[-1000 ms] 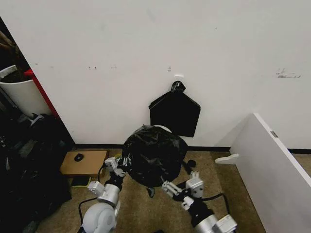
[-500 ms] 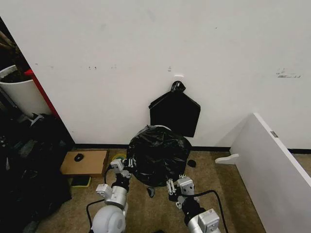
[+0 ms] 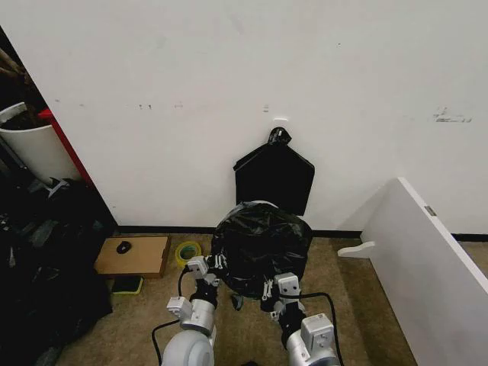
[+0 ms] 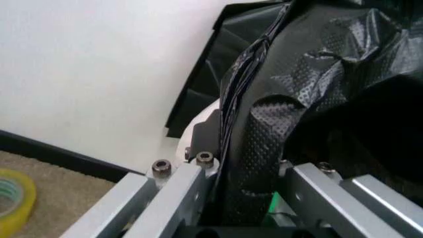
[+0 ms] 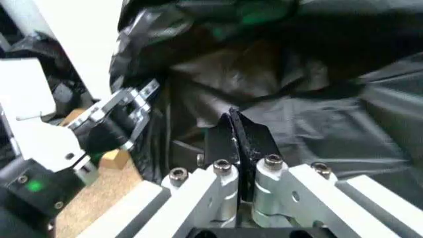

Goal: Place the garbage bag over the trash bin.

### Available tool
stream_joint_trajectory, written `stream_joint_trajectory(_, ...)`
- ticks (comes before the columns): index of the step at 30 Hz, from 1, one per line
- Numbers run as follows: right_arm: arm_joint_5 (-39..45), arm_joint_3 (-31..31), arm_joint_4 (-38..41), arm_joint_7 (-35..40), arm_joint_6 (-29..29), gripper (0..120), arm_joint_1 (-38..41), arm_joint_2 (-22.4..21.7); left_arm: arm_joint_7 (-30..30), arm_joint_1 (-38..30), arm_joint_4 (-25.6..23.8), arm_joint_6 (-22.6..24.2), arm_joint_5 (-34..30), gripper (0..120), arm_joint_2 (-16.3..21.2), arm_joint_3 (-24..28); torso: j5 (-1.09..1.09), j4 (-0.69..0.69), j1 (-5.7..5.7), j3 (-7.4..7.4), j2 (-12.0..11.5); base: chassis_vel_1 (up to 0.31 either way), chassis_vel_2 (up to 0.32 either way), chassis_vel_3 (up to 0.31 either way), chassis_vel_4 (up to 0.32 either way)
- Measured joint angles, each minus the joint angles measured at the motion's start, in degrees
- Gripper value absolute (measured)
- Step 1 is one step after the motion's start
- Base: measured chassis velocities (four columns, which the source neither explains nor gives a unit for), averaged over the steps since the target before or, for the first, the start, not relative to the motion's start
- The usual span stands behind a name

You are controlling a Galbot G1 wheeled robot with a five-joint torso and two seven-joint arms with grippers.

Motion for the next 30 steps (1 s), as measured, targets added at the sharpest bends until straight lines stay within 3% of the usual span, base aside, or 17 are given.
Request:
stream_joint_trajectory(6, 0.2, -0.8, -3.0, 0.1, -0.2, 0, 1.7, 1.2, 0.3, -0.5, 0.3, 0.0, 0.0, 0, 0.4, -0.2, 0.02, 0.0, 0.0, 0.0, 0.0, 0.0, 0.0, 0.0, 0.0)
stream_joint_trajectory(13, -0.7, 0.5, -3.7, 0.0, -0.7, 0, 2.4, -0.4, 0.4, -1.3, 1.8, 0.1, -0.2, 0, 1.4, -0.9, 0.0, 0.0, 0.0, 0.0, 0.0, 0.0, 0.0, 0.0, 0.0)
stream_joint_trajectory(20, 0.4, 0.1, -5.8, 3.7, -2.2, 0, 4.2, 0.5, 0.4, -2.2, 2.9, 0.1, -0.3, 0, 0.7, -0.8, 0.01, -0.01, 0.0, 0.0, 0.0, 0.0, 0.0, 0.0, 0.0)
stream_joint_trajectory(30, 8.1, -2.4, -11.7, 6.2, -5.2, 0, 14.0, 2.6, 1.2, -2.8, 4.0, -0.1, -0.6, 0, 0.4, -0.7, 0.01, 0.01, 0.0, 0.0, 0.0, 0.0, 0.0, 0.0, 0.0)
